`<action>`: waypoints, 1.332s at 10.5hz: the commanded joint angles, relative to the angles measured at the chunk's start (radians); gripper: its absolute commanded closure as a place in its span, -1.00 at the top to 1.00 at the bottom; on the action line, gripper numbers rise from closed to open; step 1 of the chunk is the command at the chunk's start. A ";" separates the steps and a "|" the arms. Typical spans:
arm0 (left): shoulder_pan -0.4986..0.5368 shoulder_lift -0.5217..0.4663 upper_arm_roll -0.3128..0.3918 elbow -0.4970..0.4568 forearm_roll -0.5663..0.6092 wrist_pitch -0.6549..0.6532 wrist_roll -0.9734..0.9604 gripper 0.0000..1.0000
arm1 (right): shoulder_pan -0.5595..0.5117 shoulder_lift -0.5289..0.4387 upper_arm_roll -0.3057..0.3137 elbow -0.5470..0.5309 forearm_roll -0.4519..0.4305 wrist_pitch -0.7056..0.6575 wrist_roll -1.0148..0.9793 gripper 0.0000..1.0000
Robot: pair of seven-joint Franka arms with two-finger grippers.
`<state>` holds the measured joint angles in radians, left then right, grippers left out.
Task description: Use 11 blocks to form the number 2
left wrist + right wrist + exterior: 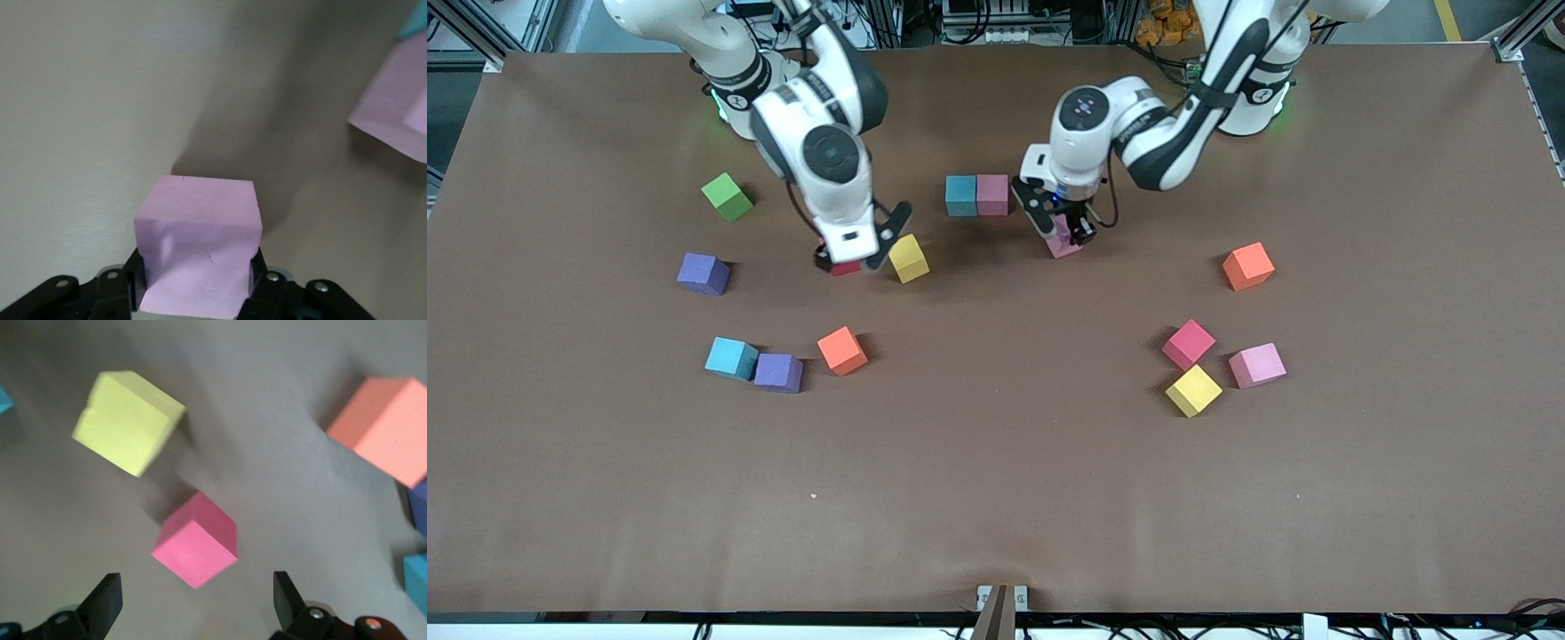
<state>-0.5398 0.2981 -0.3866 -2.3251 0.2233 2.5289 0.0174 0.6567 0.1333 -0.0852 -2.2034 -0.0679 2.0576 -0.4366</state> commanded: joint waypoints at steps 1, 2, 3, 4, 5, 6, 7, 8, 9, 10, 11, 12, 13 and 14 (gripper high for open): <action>-0.066 0.006 0.003 0.099 0.031 -0.195 0.013 -0.38 | -0.089 -0.026 0.018 -0.082 0.116 0.048 0.018 1.00; -0.087 0.019 -0.001 0.131 0.031 -0.244 0.015 -0.38 | -0.124 -0.035 0.018 -0.119 0.152 0.085 0.018 1.00; -0.107 0.036 -0.003 0.157 0.031 -0.268 0.013 -0.38 | -0.150 -0.037 0.018 -0.130 0.160 0.093 0.018 1.00; -0.135 0.056 -0.002 0.180 0.031 -0.274 0.015 -0.40 | -0.166 -0.035 0.018 -0.139 0.181 0.092 0.021 1.00; -0.150 0.077 -0.002 0.199 0.030 -0.274 0.013 -0.41 | -0.166 -0.037 0.018 -0.151 0.238 0.093 0.035 1.00; -0.170 0.097 0.002 0.216 0.031 -0.275 0.013 -0.41 | -0.166 -0.040 0.018 -0.160 0.247 0.098 0.036 1.00; -0.172 0.110 0.000 0.217 0.033 -0.274 0.015 -0.41 | -0.175 -0.038 0.016 -0.168 0.247 0.098 0.064 1.00; -0.184 0.113 0.000 0.219 0.036 -0.274 0.015 -0.41 | -0.189 -0.034 0.016 -0.173 0.249 0.098 0.153 1.00; -0.186 0.113 0.000 0.219 0.039 -0.274 0.015 -0.41 | -0.187 -0.032 0.018 -0.173 0.249 0.099 0.239 1.00; -0.189 0.114 0.000 0.219 0.041 -0.272 0.016 -0.41 | -0.187 -0.029 0.018 -0.173 0.249 0.104 0.290 1.00; -0.209 0.122 0.000 0.222 0.074 -0.271 0.027 -0.41 | -0.190 -0.028 0.018 -0.180 0.249 0.131 0.300 1.00; -0.215 0.131 0.000 0.231 0.083 -0.271 0.027 -0.41 | -0.190 -0.026 0.018 -0.197 0.250 0.169 0.308 1.00; -0.224 0.134 0.000 0.233 0.085 -0.269 0.027 -0.41 | -0.181 -0.021 0.018 -0.211 0.250 0.208 0.343 1.00; -0.239 0.144 0.000 0.234 0.087 -0.263 0.029 -0.41 | -0.160 -0.017 0.019 -0.211 0.250 0.225 0.395 1.00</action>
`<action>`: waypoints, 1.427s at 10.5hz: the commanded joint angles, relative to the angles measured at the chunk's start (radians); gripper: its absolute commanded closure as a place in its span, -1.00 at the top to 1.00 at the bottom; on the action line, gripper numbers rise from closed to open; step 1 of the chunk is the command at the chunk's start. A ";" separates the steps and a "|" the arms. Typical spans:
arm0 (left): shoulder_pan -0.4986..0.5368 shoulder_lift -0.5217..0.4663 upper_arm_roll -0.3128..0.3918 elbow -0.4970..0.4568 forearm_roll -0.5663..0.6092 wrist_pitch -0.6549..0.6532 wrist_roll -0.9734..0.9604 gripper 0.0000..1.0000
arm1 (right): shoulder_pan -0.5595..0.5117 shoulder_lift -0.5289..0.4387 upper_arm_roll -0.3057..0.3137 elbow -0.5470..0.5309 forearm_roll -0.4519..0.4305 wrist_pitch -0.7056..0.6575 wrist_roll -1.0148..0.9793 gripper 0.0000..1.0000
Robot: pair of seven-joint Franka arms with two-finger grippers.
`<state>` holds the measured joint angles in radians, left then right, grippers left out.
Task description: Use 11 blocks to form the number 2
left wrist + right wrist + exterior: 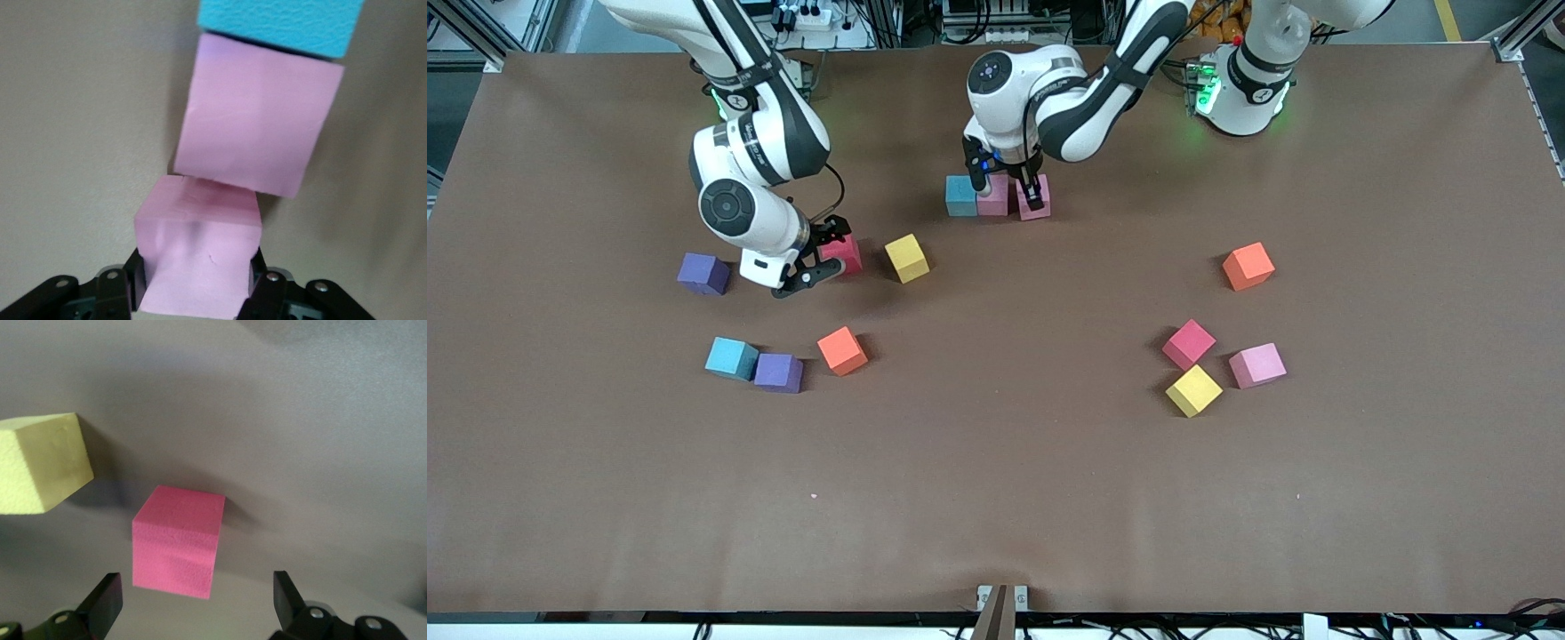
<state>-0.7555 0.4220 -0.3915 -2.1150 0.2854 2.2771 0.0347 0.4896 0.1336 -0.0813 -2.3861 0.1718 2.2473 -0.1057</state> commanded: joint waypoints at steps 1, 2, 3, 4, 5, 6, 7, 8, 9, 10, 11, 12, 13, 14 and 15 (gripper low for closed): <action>-0.028 0.033 0.005 0.027 0.035 0.001 0.010 -0.41 | 0.026 -0.014 0.014 -0.030 0.011 0.047 0.079 1.00; -0.028 0.040 0.005 0.029 0.046 0.015 0.010 -0.41 | 0.026 -0.012 0.014 -0.041 0.012 0.063 0.080 1.00; -0.031 0.044 0.005 0.029 0.046 0.019 0.011 -0.41 | 0.026 -0.011 0.014 -0.062 0.012 0.104 0.081 1.00; -0.033 0.046 0.005 0.029 0.047 0.028 0.011 -0.41 | 0.026 0.004 0.015 -0.076 0.012 0.135 0.086 1.00; -0.034 0.046 0.005 0.029 0.047 0.032 0.011 -0.41 | 0.026 0.009 0.015 -0.074 0.014 0.136 0.089 1.00; -0.034 0.050 0.005 0.029 0.051 0.035 0.011 -0.41 | 0.026 0.021 0.015 -0.074 0.015 0.140 0.090 1.00; -0.037 0.052 0.005 0.029 0.052 0.045 0.011 -0.41 | 0.026 0.041 0.017 -0.074 0.017 0.155 0.090 1.00; -0.050 0.055 0.005 0.029 0.055 0.051 0.011 -0.41 | 0.026 0.052 0.017 -0.074 0.041 0.163 0.090 1.00; -0.053 0.057 0.005 0.030 0.070 0.056 0.013 -0.41 | 0.029 0.057 0.017 -0.074 0.085 0.163 0.090 1.00; -0.053 0.058 0.005 0.030 0.074 0.059 0.013 -0.40 | 0.029 0.064 0.017 -0.074 0.093 0.164 0.090 1.00; -0.053 0.058 0.005 0.030 0.075 0.064 0.013 -0.36 | 0.029 0.070 0.017 -0.074 0.095 0.175 0.090 1.00; -0.051 0.057 0.006 0.030 0.074 0.064 0.010 0.25 | 0.027 0.083 0.017 -0.073 0.100 0.179 0.092 1.00; -0.050 0.049 0.010 0.030 0.074 0.062 -0.004 0.99 | 0.027 0.089 0.017 -0.071 0.154 0.179 0.090 1.00; -0.045 0.029 0.016 0.027 0.072 0.058 -0.006 1.00 | 0.029 0.095 0.017 -0.071 0.194 0.181 0.090 1.00; -0.035 -0.018 0.026 0.018 0.064 0.044 -0.007 1.00 | 0.029 0.095 0.017 -0.071 0.198 0.181 0.090 1.00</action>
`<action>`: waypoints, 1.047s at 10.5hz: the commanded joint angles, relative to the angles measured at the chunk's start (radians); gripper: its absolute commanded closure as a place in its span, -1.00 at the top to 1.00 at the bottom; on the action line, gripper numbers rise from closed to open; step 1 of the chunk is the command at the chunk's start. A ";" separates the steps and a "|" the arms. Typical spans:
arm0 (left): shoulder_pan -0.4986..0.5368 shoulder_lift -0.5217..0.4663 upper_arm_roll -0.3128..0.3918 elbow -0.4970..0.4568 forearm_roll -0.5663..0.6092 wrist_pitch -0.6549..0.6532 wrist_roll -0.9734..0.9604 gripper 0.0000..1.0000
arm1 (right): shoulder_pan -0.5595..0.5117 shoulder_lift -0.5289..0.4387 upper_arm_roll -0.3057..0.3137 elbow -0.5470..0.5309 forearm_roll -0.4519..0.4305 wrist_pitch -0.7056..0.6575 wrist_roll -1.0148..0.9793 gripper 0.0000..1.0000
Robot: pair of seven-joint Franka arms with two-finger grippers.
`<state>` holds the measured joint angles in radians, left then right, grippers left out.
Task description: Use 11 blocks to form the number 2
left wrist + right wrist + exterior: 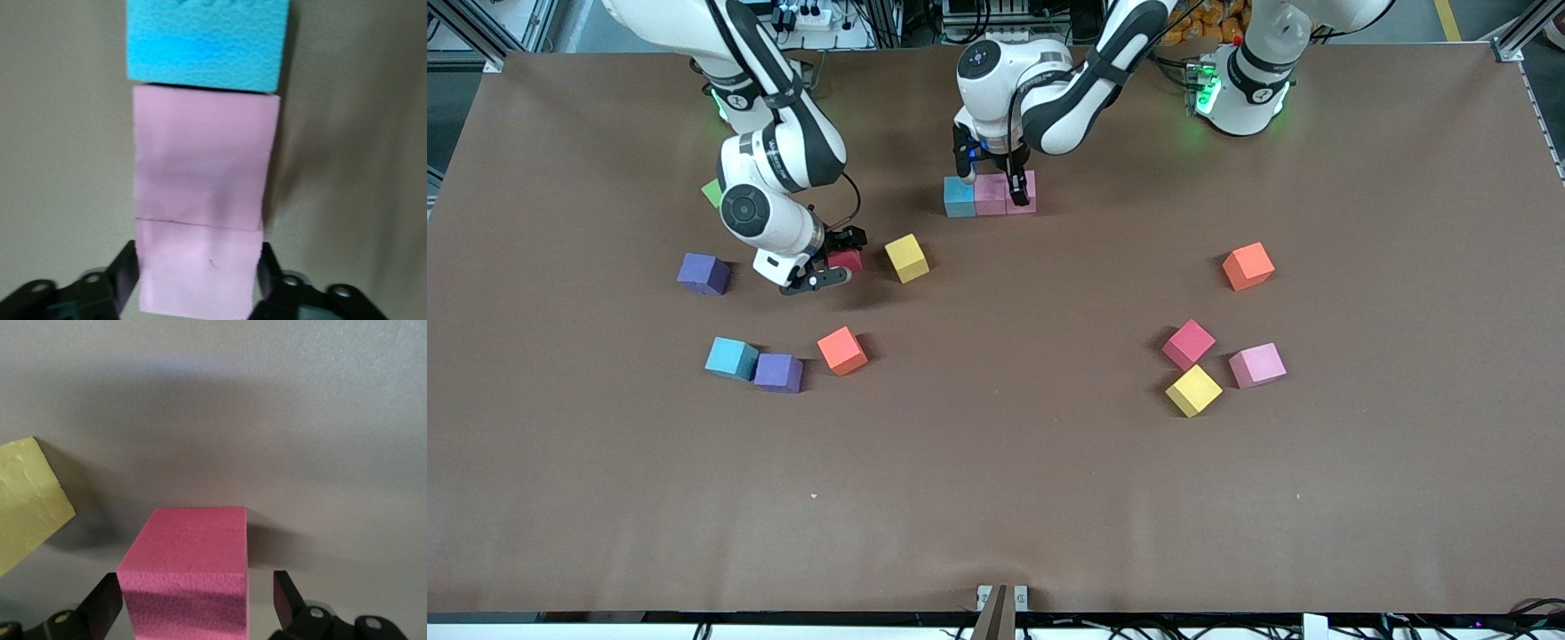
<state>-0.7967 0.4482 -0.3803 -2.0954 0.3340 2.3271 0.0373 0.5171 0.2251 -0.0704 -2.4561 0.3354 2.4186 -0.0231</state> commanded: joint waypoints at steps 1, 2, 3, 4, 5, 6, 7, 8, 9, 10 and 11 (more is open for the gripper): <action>0.028 -0.089 0.011 -0.002 0.010 -0.038 -0.014 1.00 | 0.001 0.004 0.004 -0.001 0.034 0.010 0.008 1.00; 0.039 -0.135 0.009 -0.002 -0.015 -0.060 -0.014 1.00 | 0.001 0.004 0.004 -0.001 0.034 0.010 0.008 1.00; 0.040 -0.167 0.009 -0.003 -0.056 -0.078 -0.014 1.00 | 0.001 0.005 0.004 -0.001 0.034 0.010 0.008 1.00; 0.047 -0.201 0.009 -0.003 -0.088 -0.100 -0.016 1.00 | 0.001 0.007 0.004 0.000 0.034 0.008 0.006 0.49; 0.109 -0.242 0.009 -0.002 -0.117 -0.136 -0.011 1.00 | 0.001 0.007 0.004 0.002 0.034 0.008 0.006 -0.27; 0.196 -0.274 0.009 -0.003 -0.171 -0.146 0.018 1.00 | 0.001 0.004 0.006 0.002 0.034 0.007 0.005 -0.77; 0.274 -0.292 0.017 0.001 -0.218 -0.146 0.104 1.00 | 0.003 -0.009 0.008 0.002 0.034 -0.006 0.005 -0.90; 0.327 -0.295 0.047 0.008 -0.246 -0.147 0.140 1.00 | 0.003 -0.036 0.009 0.003 0.034 -0.024 0.002 -0.90; 0.364 -0.305 0.094 0.011 -0.272 -0.147 0.141 1.00 | 0.001 -0.070 0.008 0.011 0.033 -0.077 0.002 -0.90; 0.385 -0.319 0.157 0.014 -0.277 -0.159 0.141 1.00 | 0.001 -0.105 0.008 0.028 0.033 -0.131 0.005 -0.90; 0.405 -0.315 0.229 0.035 -0.267 -0.166 0.141 1.00 | 0.001 -0.116 0.009 0.049 0.033 -0.165 0.009 -0.90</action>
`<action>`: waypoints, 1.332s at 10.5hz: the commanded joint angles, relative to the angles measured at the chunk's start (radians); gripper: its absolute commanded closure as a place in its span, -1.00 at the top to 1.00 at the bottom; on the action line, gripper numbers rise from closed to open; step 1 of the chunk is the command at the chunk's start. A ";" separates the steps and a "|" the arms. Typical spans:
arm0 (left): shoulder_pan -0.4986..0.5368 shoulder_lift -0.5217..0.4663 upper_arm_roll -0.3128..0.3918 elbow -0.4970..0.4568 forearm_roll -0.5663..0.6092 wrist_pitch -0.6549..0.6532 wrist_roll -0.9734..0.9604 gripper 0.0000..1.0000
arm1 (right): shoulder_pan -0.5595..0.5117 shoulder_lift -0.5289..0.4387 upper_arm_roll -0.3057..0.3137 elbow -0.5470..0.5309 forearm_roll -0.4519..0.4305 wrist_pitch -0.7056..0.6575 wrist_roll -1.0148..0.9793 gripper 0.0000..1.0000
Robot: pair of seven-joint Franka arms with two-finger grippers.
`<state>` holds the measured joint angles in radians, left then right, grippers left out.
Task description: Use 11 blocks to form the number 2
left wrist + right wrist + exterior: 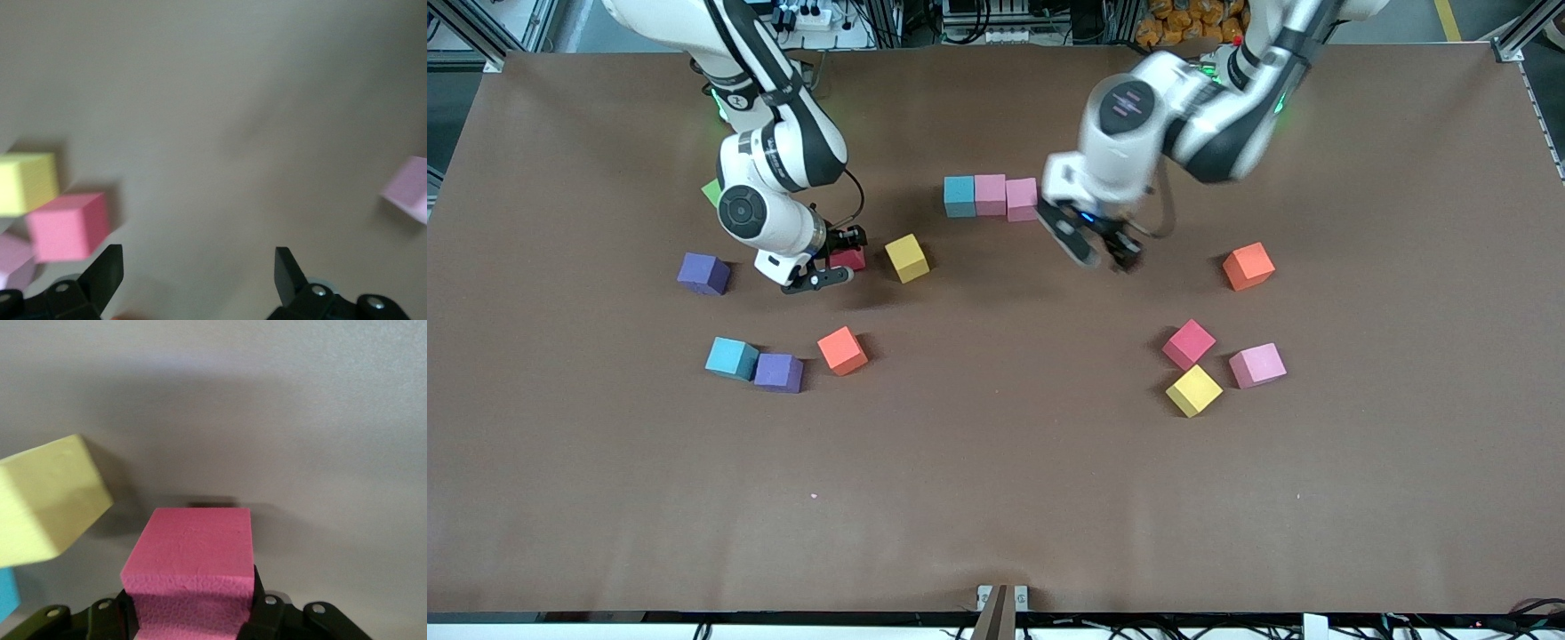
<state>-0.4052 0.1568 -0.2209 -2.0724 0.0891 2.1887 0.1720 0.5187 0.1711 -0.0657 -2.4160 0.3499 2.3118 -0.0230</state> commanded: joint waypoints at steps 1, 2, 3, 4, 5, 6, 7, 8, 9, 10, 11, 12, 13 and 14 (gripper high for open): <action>0.017 -0.017 0.148 0.026 -0.020 -0.027 0.000 1.00 | 0.006 -0.061 0.009 0.035 0.018 -0.070 0.050 -0.90; 0.017 -0.004 0.238 0.041 -0.020 -0.027 0.001 1.00 | 0.051 -0.056 0.014 0.064 0.018 -0.075 0.111 -0.90; 0.019 0.015 0.299 0.067 -0.020 -0.027 0.004 1.00 | 0.104 -0.045 0.014 0.099 0.017 -0.075 0.185 -0.90; 0.008 0.021 0.358 0.070 -0.023 -0.027 -0.003 1.00 | 0.144 -0.027 0.014 0.141 0.017 -0.075 0.251 -0.90; 0.005 0.026 0.400 0.074 -0.029 -0.027 -0.011 1.00 | 0.176 0.005 0.014 0.188 0.017 -0.077 0.305 -0.90; 0.006 0.047 0.451 0.075 -0.046 -0.024 -0.012 1.00 | 0.202 0.046 0.015 0.248 0.018 -0.097 0.361 -0.90; 0.000 0.079 0.487 0.080 -0.108 -0.009 -0.020 1.00 | 0.242 0.103 0.015 0.337 0.018 -0.132 0.441 -0.90; -0.003 0.116 0.506 0.099 -0.199 -0.004 -0.060 1.00 | 0.276 0.158 0.014 0.421 0.017 -0.156 0.492 -0.90; -0.003 0.145 0.508 0.116 -0.230 -0.001 -0.138 1.00 | 0.299 0.209 0.014 0.493 0.017 -0.167 0.521 -0.90; -0.003 0.171 0.508 0.129 -0.235 0.009 -0.231 1.00 | 0.319 0.255 0.014 0.559 0.017 -0.169 0.561 -0.90; -0.007 0.191 0.508 0.132 -0.235 0.028 -0.309 1.00 | 0.340 0.299 0.014 0.616 0.012 -0.169 0.609 -0.90; -0.010 0.204 0.508 0.135 -0.235 0.045 -0.348 1.00 | 0.362 0.342 0.014 0.667 0.008 -0.167 0.645 -0.90; -0.011 0.217 0.508 0.149 -0.235 0.048 -0.351 1.00 | 0.385 0.379 0.012 0.698 0.003 -0.164 0.659 -0.90; -0.014 0.216 0.508 0.152 -0.235 0.048 -0.355 1.00 | 0.408 0.412 0.012 0.716 0.001 -0.158 0.670 -0.90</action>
<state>-0.4057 0.3616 0.2723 -1.9486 -0.1213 2.2390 -0.1653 0.8942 0.5104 -0.0459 -1.7757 0.3524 2.1708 0.6111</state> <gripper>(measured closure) 0.000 0.445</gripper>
